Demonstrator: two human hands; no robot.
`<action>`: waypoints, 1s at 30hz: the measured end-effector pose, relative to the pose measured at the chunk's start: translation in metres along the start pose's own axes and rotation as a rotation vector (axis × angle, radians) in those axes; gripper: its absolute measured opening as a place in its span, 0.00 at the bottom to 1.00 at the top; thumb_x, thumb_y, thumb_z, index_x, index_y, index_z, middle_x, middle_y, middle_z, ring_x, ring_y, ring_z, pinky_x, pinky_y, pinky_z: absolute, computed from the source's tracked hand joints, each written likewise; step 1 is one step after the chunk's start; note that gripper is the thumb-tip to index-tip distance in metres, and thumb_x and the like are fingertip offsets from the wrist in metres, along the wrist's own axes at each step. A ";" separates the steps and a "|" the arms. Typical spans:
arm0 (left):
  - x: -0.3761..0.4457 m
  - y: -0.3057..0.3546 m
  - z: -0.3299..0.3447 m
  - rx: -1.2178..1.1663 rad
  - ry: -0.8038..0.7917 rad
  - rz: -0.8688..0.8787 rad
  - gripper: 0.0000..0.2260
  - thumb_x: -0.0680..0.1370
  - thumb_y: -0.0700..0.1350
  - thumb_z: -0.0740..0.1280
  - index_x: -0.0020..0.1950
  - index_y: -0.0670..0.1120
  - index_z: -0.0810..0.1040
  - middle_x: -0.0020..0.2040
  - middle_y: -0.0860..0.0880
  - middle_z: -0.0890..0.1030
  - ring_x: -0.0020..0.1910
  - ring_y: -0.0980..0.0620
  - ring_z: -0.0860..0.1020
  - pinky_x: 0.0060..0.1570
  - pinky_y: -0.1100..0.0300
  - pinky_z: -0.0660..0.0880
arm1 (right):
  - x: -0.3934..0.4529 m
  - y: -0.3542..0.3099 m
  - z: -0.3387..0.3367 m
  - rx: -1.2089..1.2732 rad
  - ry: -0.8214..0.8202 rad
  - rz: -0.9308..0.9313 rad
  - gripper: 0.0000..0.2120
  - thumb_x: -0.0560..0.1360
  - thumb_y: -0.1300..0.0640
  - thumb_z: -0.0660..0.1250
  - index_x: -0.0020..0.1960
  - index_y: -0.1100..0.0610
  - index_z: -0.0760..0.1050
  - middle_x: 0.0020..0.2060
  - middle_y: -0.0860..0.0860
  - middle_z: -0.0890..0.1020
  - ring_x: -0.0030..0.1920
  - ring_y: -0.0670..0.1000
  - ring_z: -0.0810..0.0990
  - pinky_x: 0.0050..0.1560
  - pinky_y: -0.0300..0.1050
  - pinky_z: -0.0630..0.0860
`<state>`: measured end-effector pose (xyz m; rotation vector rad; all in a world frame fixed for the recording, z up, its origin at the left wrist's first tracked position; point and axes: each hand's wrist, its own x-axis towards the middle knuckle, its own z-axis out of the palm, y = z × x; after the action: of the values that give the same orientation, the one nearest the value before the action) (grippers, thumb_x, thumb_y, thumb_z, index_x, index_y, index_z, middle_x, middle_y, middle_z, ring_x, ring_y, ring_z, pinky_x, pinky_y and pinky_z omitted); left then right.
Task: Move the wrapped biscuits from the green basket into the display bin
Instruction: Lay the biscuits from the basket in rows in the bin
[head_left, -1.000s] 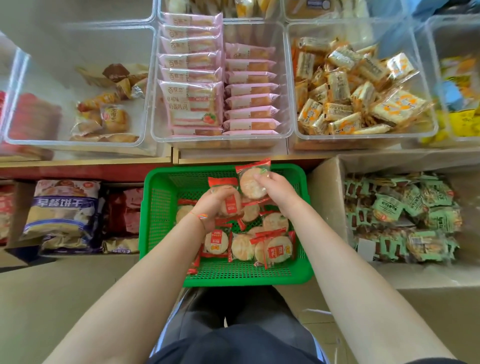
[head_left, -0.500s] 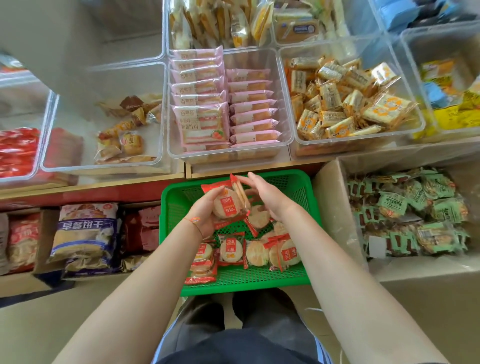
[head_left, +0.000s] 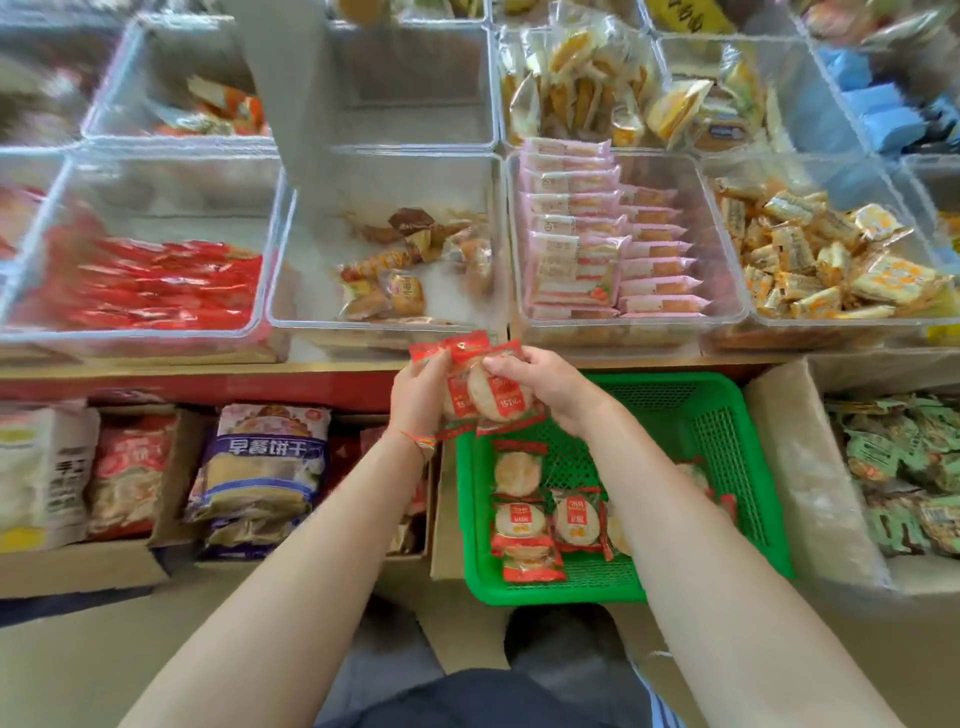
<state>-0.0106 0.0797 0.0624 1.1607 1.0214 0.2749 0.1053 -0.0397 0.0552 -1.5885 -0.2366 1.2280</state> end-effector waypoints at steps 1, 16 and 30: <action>0.007 0.009 -0.025 -0.030 0.000 0.016 0.08 0.80 0.44 0.64 0.44 0.46 0.81 0.42 0.48 0.84 0.42 0.52 0.83 0.45 0.57 0.79 | 0.007 -0.012 0.025 0.004 -0.017 -0.006 0.24 0.71 0.49 0.75 0.63 0.59 0.77 0.53 0.55 0.85 0.54 0.55 0.84 0.57 0.52 0.79; 0.149 0.165 -0.357 0.230 0.169 0.374 0.03 0.75 0.44 0.71 0.44 0.49 0.78 0.37 0.56 0.79 0.34 0.67 0.76 0.40 0.70 0.71 | 0.145 -0.161 0.325 -0.359 0.499 -0.339 0.12 0.74 0.64 0.71 0.52 0.56 0.70 0.39 0.49 0.77 0.38 0.48 0.75 0.35 0.32 0.71; 0.231 0.161 -0.364 0.629 0.158 0.508 0.08 0.75 0.42 0.70 0.54 0.49 0.81 0.46 0.52 0.82 0.46 0.54 0.77 0.47 0.64 0.70 | 0.261 -0.165 0.324 -1.334 0.433 -0.302 0.16 0.74 0.68 0.58 0.55 0.54 0.75 0.51 0.55 0.78 0.54 0.58 0.75 0.46 0.47 0.69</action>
<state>-0.1189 0.5275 0.0680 2.0003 0.9625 0.4693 0.0347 0.4019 0.0680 -2.7295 -1.1216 0.3632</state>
